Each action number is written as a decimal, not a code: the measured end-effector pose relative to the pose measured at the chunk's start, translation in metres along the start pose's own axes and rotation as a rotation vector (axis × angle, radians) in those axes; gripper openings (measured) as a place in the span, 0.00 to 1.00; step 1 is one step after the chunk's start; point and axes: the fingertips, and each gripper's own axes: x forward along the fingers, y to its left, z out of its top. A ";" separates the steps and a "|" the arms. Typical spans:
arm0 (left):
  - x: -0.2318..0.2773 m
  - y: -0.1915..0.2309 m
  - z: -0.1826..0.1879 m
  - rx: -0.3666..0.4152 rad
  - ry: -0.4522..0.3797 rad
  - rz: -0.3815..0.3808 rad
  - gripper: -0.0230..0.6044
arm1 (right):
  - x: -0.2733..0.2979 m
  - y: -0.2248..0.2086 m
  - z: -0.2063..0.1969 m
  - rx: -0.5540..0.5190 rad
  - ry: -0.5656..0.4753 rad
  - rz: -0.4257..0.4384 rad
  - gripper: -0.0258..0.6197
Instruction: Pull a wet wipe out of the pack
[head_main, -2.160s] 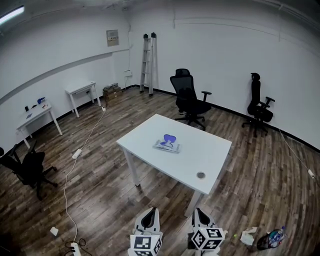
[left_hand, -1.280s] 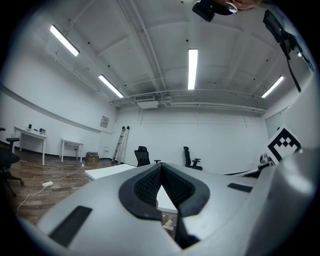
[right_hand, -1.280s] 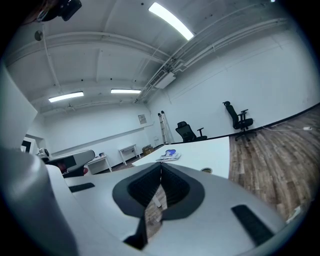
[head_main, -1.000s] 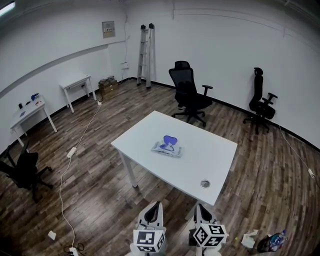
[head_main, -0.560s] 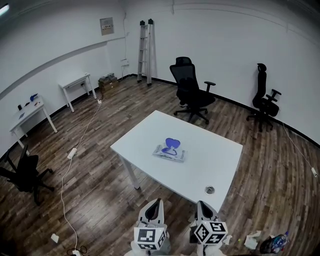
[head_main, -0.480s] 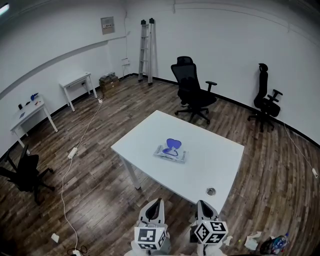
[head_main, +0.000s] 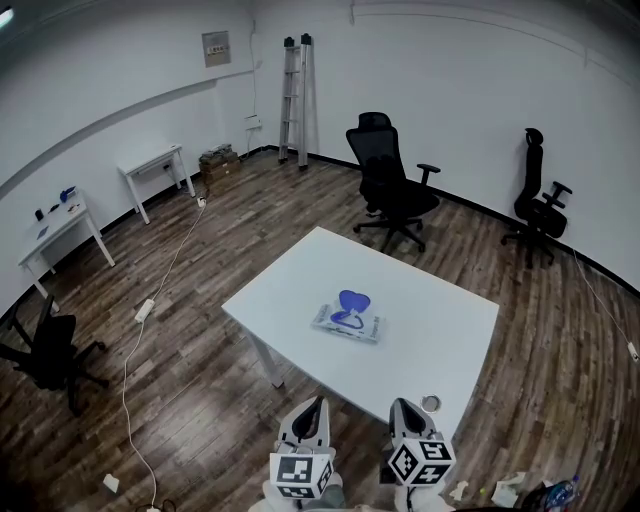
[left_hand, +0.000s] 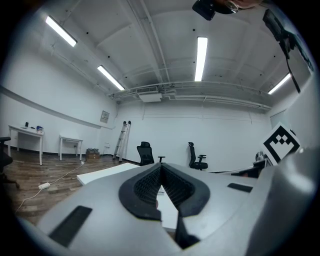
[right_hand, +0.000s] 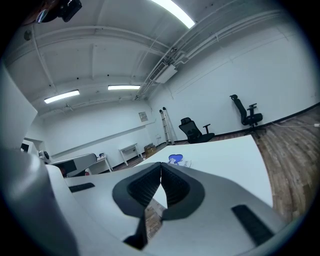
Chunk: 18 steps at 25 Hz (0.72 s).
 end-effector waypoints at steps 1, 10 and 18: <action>0.003 0.003 -0.001 0.001 0.001 -0.001 0.03 | 0.005 0.000 0.000 0.001 0.001 -0.001 0.05; 0.052 0.031 -0.004 0.000 0.009 -0.002 0.03 | 0.063 0.002 0.014 -0.009 0.009 0.014 0.05; 0.097 0.052 -0.005 -0.005 0.008 -0.014 0.03 | 0.109 -0.005 0.029 -0.007 0.005 0.003 0.05</action>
